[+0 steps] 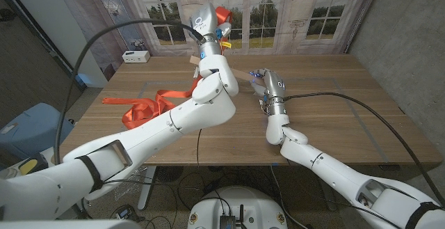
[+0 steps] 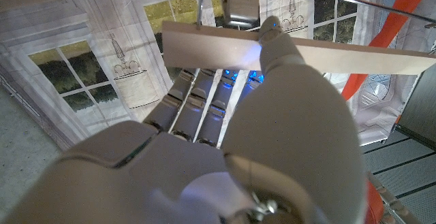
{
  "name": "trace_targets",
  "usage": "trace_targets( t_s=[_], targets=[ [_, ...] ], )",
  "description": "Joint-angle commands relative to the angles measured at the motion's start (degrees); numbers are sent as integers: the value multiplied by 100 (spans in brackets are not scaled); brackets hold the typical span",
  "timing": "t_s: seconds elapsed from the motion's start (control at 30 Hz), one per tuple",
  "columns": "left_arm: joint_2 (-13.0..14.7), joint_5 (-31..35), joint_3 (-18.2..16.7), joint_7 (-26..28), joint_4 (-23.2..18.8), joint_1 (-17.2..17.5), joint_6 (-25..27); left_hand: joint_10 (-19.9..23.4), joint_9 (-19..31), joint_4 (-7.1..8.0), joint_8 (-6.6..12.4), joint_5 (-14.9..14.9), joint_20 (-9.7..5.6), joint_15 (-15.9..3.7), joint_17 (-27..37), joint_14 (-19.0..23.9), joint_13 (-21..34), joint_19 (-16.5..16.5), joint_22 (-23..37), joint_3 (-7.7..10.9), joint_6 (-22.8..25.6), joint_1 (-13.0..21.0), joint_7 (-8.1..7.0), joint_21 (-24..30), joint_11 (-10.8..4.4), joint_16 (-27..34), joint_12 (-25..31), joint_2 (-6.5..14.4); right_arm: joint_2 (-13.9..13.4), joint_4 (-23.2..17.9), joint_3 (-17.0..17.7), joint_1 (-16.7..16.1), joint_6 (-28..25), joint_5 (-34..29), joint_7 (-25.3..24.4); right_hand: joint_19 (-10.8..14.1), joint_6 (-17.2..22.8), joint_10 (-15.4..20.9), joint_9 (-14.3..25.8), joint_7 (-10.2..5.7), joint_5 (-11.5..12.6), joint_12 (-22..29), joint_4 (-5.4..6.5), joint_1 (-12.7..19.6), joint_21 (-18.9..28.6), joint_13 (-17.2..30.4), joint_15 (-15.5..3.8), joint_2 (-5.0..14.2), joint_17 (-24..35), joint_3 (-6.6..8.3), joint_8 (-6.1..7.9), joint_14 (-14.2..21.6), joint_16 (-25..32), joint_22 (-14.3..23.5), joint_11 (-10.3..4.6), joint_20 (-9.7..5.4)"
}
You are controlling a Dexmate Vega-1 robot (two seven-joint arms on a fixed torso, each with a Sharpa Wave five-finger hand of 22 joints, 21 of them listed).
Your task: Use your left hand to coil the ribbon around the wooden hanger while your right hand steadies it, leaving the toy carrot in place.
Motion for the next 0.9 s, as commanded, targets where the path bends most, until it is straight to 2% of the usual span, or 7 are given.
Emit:
trace_targets(
  t_s=[0.03, 0.2, 0.47, 0.9],
  targets=[
    [290, 670, 290, -151, -634, 255, 29, 830, 3, 140, -16, 5, 12, -701, 32, 519, 790, -43, 10, 115, 532, 680, -255, 39, -858, -3, 191, 719, 255, 610, -161, 443, 5, 272, 7, -32, 222, 309, 436, 122, 24, 30, 15, 557, 35, 26, -790, 619, 28, 16, 29, 58, -35, 13, -257, -2],
    [361, 921, 275, -175, -807, 489, -29, 829, 5, 137, -27, 5, 10, -705, 41, 520, 802, -51, 11, 117, 531, 684, -256, 60, -887, -7, 195, 722, 305, 688, -129, 490, -18, 386, -119, -37, 218, 316, 433, 125, 25, 33, 15, 560, 48, 18, -790, 621, 38, 15, 27, 51, -55, 11, -246, -2],
    [385, 1247, 121, -157, -1003, 1083, -271, 830, 12, 132, -34, 5, 2, -709, 50, 525, 819, -58, 12, 117, 543, 685, -257, 90, -874, -10, 201, 720, 303, 610, -32, 426, 30, 490, -477, -41, 212, 316, 434, 127, 25, 43, 14, 565, 71, 21, -793, 626, 60, 14, 27, 64, -72, 9, -245, 1],
    [271, 1667, -151, -202, -1196, 2129, -706, 822, 23, 137, -51, 4, -7, -702, 65, 512, 845, -84, 13, 117, 547, 675, -253, 134, -869, -27, 206, 722, 180, 270, 259, 128, 197, 585, -1093, -45, 219, 306, 430, 132, 15, 51, -3, 591, 122, 10, -789, 628, 110, 18, 32, 76, -113, 5, -246, 16]
  ],
)
